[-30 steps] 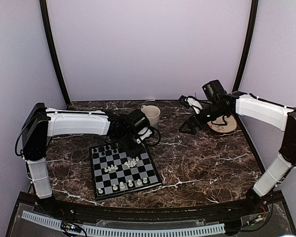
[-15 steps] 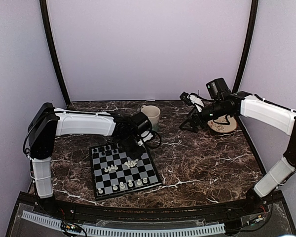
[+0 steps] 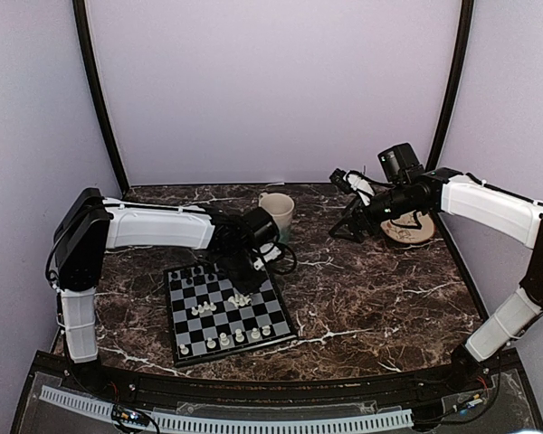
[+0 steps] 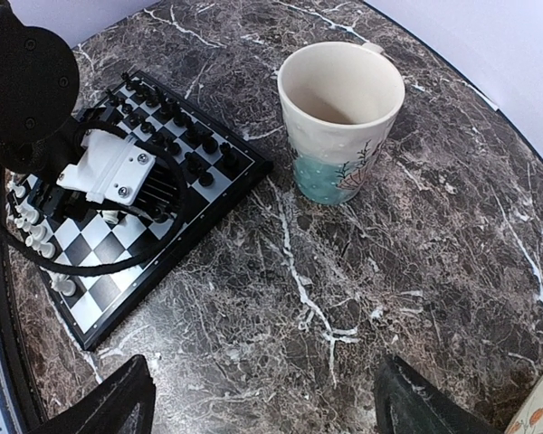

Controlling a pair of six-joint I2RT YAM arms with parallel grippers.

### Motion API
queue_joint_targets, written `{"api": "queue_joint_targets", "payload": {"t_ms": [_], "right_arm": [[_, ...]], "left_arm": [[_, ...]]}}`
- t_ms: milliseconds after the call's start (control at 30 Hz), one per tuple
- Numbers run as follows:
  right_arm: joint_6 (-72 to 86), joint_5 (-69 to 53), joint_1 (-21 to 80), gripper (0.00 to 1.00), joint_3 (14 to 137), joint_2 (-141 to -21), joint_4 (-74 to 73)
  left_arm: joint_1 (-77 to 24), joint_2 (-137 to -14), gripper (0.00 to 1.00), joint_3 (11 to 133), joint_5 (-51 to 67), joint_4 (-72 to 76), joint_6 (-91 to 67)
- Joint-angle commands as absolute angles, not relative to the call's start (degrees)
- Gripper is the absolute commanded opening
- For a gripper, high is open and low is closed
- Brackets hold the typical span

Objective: Set up the chess pieces on the board
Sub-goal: Pick up the pawn from the chessboard.

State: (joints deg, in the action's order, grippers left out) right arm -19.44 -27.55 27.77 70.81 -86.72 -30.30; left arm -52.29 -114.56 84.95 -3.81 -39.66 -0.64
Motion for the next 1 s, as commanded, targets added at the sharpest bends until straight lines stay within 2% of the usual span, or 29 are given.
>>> {"api": "queue_joint_targets", "payload": {"t_ms": [0,167,333,567,967], "right_arm": [[-19.83,-28.85,27.94,0.83,70.49,-85.92,-29.18],[-20.23,-28.0,27.91,0.81,69.72,-85.44,-28.81],[-19.68,-21.41,27.17,0.79,66.52,-82.51,-25.94],[-18.63,-29.46,19.79,0.76,56.85,-78.82,-19.3],[-17.96,-31.89,16.42,0.75,55.29,-78.35,-17.36]], "left_arm": [[-52.12,-114.35,0.06,87.19,-0.67,-40.79,0.1],[-52.7,-113.3,0.05,87.8,4.18,-38.35,1.68],[-55.33,-112.59,0.05,87.98,7.78,-37.49,5.8],[-58.18,-112.65,0.06,88.25,9.57,-37.95,10.07],[-59.54,-116.41,0.06,92.15,8.62,-42.06,12.58]]}}
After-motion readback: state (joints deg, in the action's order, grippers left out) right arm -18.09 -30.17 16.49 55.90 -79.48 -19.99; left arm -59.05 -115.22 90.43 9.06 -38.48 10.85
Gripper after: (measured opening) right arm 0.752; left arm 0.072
